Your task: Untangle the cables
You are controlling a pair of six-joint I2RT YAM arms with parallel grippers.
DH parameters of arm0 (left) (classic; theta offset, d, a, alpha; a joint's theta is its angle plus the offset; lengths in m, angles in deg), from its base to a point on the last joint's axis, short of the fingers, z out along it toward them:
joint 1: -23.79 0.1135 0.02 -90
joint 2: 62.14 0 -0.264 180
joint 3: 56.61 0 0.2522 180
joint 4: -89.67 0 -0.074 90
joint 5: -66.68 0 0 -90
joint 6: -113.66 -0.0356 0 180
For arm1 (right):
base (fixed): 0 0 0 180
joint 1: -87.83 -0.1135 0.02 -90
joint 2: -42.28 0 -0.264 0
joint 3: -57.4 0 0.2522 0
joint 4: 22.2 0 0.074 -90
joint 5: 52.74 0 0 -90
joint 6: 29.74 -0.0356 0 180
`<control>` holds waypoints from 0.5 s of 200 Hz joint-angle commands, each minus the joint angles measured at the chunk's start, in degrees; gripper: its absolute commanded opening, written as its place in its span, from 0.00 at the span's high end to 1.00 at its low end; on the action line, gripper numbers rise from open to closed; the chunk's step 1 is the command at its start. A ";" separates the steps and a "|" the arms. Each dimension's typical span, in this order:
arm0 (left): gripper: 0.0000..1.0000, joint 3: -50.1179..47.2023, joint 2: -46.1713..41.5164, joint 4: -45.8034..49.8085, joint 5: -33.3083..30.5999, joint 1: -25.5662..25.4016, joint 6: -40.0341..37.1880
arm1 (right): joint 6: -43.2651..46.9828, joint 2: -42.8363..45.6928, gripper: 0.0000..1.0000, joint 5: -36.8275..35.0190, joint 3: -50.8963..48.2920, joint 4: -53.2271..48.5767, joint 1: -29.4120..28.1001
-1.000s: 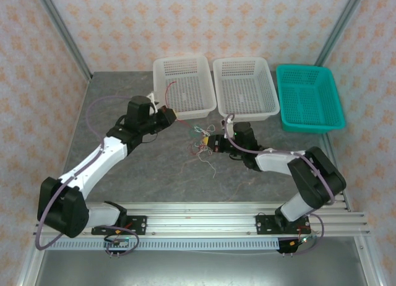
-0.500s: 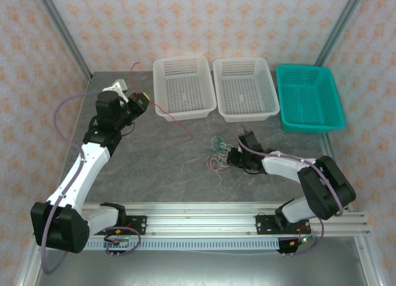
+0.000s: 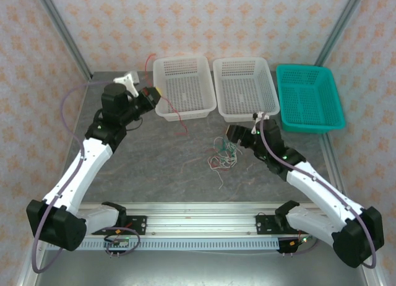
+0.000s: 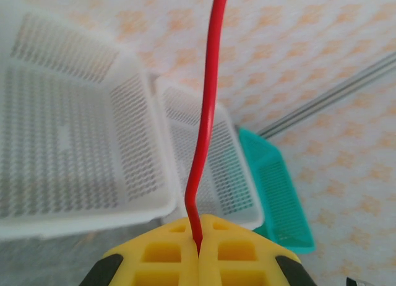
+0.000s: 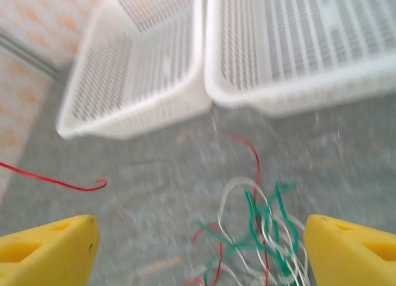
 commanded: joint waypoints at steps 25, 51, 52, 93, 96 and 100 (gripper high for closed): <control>1.00 20.33 11.75 2.24 -6.32 0.22 -4.54 | 1.12 0.68 0.12 -7.17 -0.61 11.03 1.56; 1.00 33.89 23.81 6.09 -6.62 1.07 -6.28 | 0.86 -0.05 0.12 -5.68 -0.28 9.75 1.90; 1.00 34.32 24.31 6.19 -6.59 1.12 -6.37 | 0.87 -0.05 0.12 -5.64 -0.25 9.68 1.91; 1.00 48.21 43.40 12.04 -4.82 2.57 -6.48 | 0.63 2.99 0.12 -5.79 -1.90 6.57 2.01; 1.00 48.98 44.79 12.58 -4.19 2.58 -6.22 | 0.65 3.15 0.12 -5.87 -1.90 6.29 2.01; 1.00 49.72 46.44 13.01 -3.29 2.59 -5.84 | 0.63 3.41 0.12 -5.98 -1.97 5.97 2.00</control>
